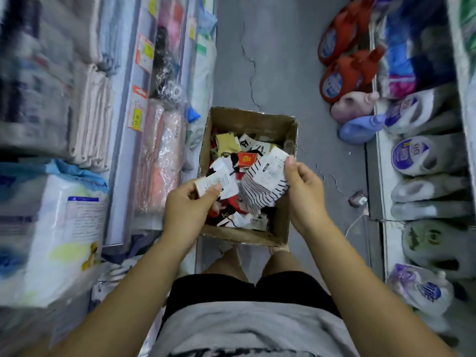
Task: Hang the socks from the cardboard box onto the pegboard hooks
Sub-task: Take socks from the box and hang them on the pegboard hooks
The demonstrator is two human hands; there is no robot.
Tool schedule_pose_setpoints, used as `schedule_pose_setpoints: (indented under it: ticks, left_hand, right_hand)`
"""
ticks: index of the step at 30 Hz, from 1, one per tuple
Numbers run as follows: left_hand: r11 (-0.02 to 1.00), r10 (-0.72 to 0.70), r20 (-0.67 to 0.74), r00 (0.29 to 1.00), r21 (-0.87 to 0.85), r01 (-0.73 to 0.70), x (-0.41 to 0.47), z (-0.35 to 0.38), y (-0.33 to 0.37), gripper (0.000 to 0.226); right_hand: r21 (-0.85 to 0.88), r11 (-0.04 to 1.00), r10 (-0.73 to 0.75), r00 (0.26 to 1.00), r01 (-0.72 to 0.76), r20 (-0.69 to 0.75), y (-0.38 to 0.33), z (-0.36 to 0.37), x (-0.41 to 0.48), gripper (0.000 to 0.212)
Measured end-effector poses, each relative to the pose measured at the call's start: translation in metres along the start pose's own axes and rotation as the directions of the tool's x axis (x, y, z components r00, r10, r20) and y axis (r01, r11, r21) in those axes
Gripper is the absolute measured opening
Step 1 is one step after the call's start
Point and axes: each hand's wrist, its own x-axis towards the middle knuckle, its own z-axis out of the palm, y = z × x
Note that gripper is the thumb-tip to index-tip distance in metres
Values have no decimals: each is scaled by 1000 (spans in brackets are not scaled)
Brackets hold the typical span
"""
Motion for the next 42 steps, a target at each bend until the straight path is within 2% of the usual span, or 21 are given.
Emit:
schedule_pose_setpoints:
  ticks: [2, 5, 7, 11, 14, 18, 21, 25, 27, 30, 34, 38, 42]
  left_hand:
    - [999, 40, -56, 998, -30, -42, -17, 1, 13, 13]
    - [994, 109, -152, 982, 5, -110, -44, 6, 26, 18]
    - [989, 144, -226, 963, 52, -136, -60, 11, 31, 23]
    - [983, 155, -364, 918, -36, -180, -99, 25, 45, 22]
    - [951, 96, -428, 899, -228, -210, -132, 35, 53, 10]
    - [860, 19, -404, 914, -460, -221, -168, 49, 55, 22]
    - [740, -24, -370, 929, -631, -232, -195, 55, 59, 33]
    - [641, -74, -398, 914, -722, -262, -233, 40, 55, 37]
    - [614, -89, -412, 907, -740, -276, -253, 27, 51, 34]
    - [608, -96, -441, 893, -736, -298, -282, 9, 40, 32]
    - [613, -148, -560, 815, -699, -368, -321, -15, 19, 35]
    - [642, -216, -679, 701, -640, -423, -367, -47, -14, 32]
    - [589, -249, -768, 590, -604, -537, -420, -89, -49, 35]
  right_hand:
    - [-42, 998, -47, 997, 50, 66, -19, -7, -8, 72]
    - [-79, 987, -123, 977, 139, 173, -44, -22, -16, 47]
    - [-80, 977, -169, 950, 196, 263, -62, -33, -23, 43]
    - [-43, 956, -256, 897, 290, 359, -94, -55, -35, 34]
    - [-21, 954, -267, 879, 299, 395, -110, -62, -48, 28]
    - [-4, 957, -249, 825, 291, 508, -119, -53, -85, 28]
    - [41, 953, -245, 681, 301, 691, -115, -44, -123, 25]
    - [43, 972, -154, 488, 232, 859, -110, -40, -161, 30]
    - [44, 958, -159, 395, 284, 905, -106, -32, -168, 19]
    - [1, 929, -117, 293, 369, 949, -96, -15, -180, 28]
    - [-48, 908, -54, 230, 416, 972, -81, 9, -216, 27]
    - [-70, 922, -16, 219, 380, 976, -61, 33, -268, 29]
    - [-73, 925, 11, 165, 374, 986, -39, 57, -332, 27]
